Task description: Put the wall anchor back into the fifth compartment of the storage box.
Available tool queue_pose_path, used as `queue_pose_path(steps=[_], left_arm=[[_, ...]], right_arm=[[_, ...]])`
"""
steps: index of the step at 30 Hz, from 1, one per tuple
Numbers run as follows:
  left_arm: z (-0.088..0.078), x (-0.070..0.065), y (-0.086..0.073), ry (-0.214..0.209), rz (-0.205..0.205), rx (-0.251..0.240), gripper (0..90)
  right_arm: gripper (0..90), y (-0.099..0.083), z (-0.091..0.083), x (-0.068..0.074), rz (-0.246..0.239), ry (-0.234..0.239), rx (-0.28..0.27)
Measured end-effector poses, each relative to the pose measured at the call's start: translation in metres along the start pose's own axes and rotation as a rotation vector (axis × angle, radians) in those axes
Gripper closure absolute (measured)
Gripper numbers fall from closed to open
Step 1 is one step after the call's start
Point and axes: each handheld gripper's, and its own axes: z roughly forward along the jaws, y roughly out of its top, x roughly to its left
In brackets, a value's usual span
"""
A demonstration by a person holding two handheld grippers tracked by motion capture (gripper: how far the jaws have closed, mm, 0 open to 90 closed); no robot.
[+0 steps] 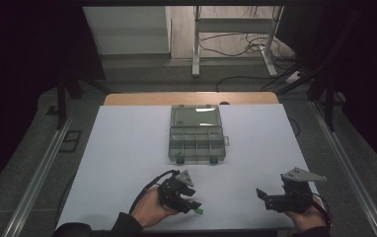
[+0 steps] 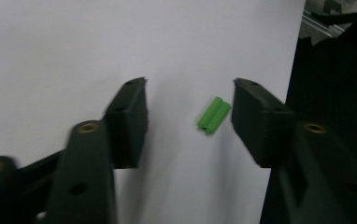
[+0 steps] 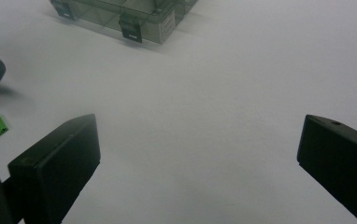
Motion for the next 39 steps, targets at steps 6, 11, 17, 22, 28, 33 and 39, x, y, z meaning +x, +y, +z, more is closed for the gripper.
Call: queue_pose_path(steps=[6, 11, 17, 22, 28, 33, 39], left_arm=[[0.011, -0.002, 0.001, -0.013, 0.017, 0.029, 69.7], [0.016, -0.004, 0.002, -0.030, 0.022, 0.038, 76.0], [0.020, -0.006, 0.003, -0.019, 0.034, 0.052, 79.0], [0.019, -0.004, 0.004, 0.011, 0.039, 0.057, 79.5], [0.018, -0.002, 0.004, 0.012, 0.034, 0.064, 79.7], [0.020, -0.006, 0.006, 0.042, 0.068, 0.095, 79.2], [0.021, -0.008, 0.007, 0.072, 0.071, 0.100, 83.8]], right_arm=[[0.0, 0.000, 0.000, 0.000, 0.000, 0.002, 0.002], [0.0, 0.000, 0.000, 0.000, 0.000, 0.003, 0.004], [0.0, 0.000, 0.001, 0.000, -0.001, 0.005, 0.005], [0.0, 0.000, 0.001, 0.000, 0.000, 0.005, 0.007], [0.0, 0.000, 0.001, 0.000, -0.001, 0.005, 0.007], [0.0, 0.000, 0.001, 0.000, -0.002, 0.006, 0.007], [0.0, 0.000, 0.001, 0.000, -0.002, 0.006, 0.008]])
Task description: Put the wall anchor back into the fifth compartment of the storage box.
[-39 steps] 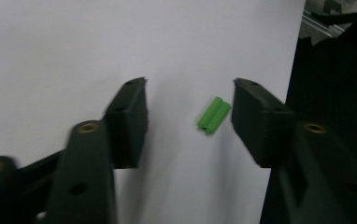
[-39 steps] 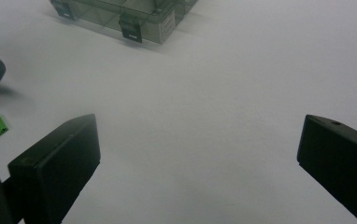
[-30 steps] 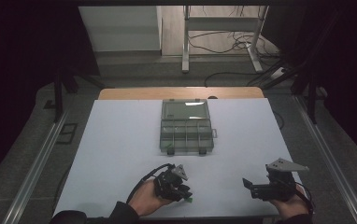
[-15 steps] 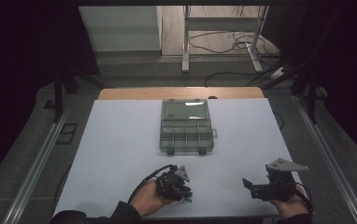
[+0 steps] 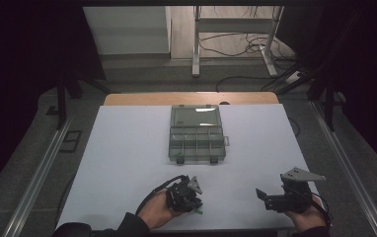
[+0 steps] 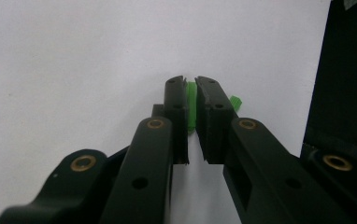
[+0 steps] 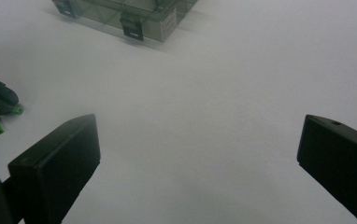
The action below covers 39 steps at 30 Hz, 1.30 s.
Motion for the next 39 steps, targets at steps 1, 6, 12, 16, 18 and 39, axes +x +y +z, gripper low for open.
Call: queue_pose_path(steps=[1, 6, 12, 16, 18, 39], left_arm=[[0.000, 0.000, 0.000, 0.003, -0.001, 0.001, 84.1], [-0.001, 0.002, 0.002, 0.017, -0.034, -0.003, 84.4], [-0.009, 0.007, 0.003, 0.020, -0.055, -0.029, 84.5], [-0.014, 0.010, 0.003, 0.023, -0.059, -0.042, 84.4], [-0.016, 0.011, 0.003, 0.024, -0.064, -0.050, 84.4], [-0.044, 0.032, 0.003, 0.054, -0.146, -0.137, 84.3]], right_arm=[[0.0, 0.000, 0.000, 0.000, 0.000, 0.000, -0.001], [0.0, 0.000, -0.001, 0.000, 0.003, -0.004, -0.007], [0.0, 0.000, -0.001, -0.001, 0.005, -0.004, -0.002], [0.0, 0.000, -0.001, -0.001, -0.001, -0.004, 0.002], [0.0, 0.000, -0.001, 0.000, -0.002, -0.003, 0.004], [0.0, 0.000, 0.000, 0.000, -0.004, -0.003, 0.009]])
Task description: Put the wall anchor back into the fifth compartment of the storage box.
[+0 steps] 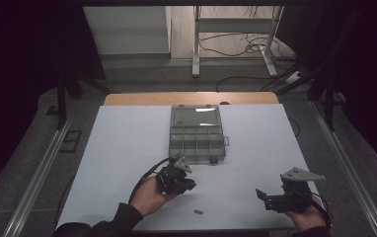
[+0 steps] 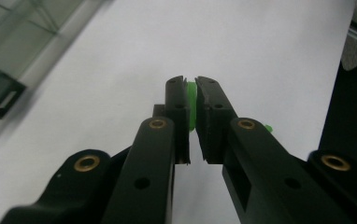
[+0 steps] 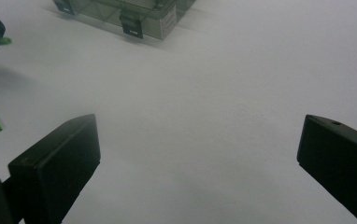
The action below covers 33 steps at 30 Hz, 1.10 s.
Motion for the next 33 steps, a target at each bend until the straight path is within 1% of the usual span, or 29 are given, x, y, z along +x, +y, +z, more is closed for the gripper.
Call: queue_pose_path(steps=[12, 13, 15, 22, 25, 33], left_arm=[[-0.015, 0.023, 0.001, 0.027, -0.049, -0.016, 84.3], [-0.017, 0.026, 0.001, 0.029, -0.039, -0.008, 84.2], [-0.020, 0.030, 0.001, 0.032, -0.053, -0.013, 84.2], [-0.025, 0.042, 0.003, 0.048, -0.076, -0.024, 84.1], [-0.026, 0.047, 0.005, 0.058, -0.079, -0.027, 84.1], [-0.032, 0.064, 0.011, 0.082, -0.099, -0.048, 84.0]], right_arm=[[0.0, 0.000, 0.001, 0.000, 0.002, 0.000, 0.006], [0.0, 0.000, 0.001, 0.000, 0.003, 0.000, 0.006], [0.0, 0.000, 0.001, 0.000, 0.002, 0.000, 0.007], [0.0, 0.001, 0.002, 0.000, 0.000, 0.000, 0.010], [0.0, 0.001, 0.002, 0.000, -0.001, 0.001, 0.011], [0.0, 0.001, 0.002, 0.000, 0.001, 0.002, 0.015]])
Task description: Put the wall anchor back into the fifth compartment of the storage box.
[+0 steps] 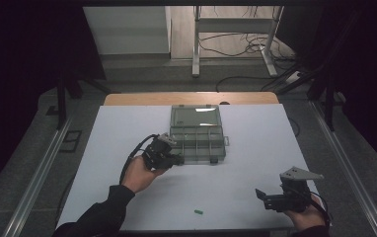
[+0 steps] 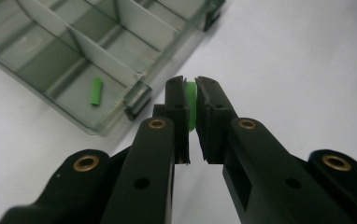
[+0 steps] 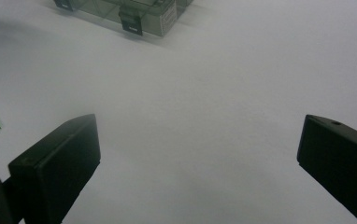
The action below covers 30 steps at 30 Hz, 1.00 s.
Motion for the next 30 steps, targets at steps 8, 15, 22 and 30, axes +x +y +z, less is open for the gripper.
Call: queue_pose_path(steps=[8, 15, 22, 30], left_arm=[[-0.003, 0.015, 0.005, 0.019, -0.031, -0.022, 84.0], [0.000, 0.028, 0.006, 0.038, -0.055, -0.033, 84.0], [0.008, 0.038, 0.007, 0.059, -0.070, -0.026, 84.0], [0.019, 0.046, 0.010, 0.087, -0.075, -0.021, 83.9]], right_arm=[[0.0, 0.000, 0.001, 0.000, -0.001, 0.001, 0.006], [0.0, 0.000, 0.001, 0.000, -0.001, 0.002, 0.008], [0.0, 0.000, 0.001, 0.000, -0.004, 0.003, 0.011], [0.0, 0.000, 0.001, 0.000, -0.007, 0.004, 0.013]])
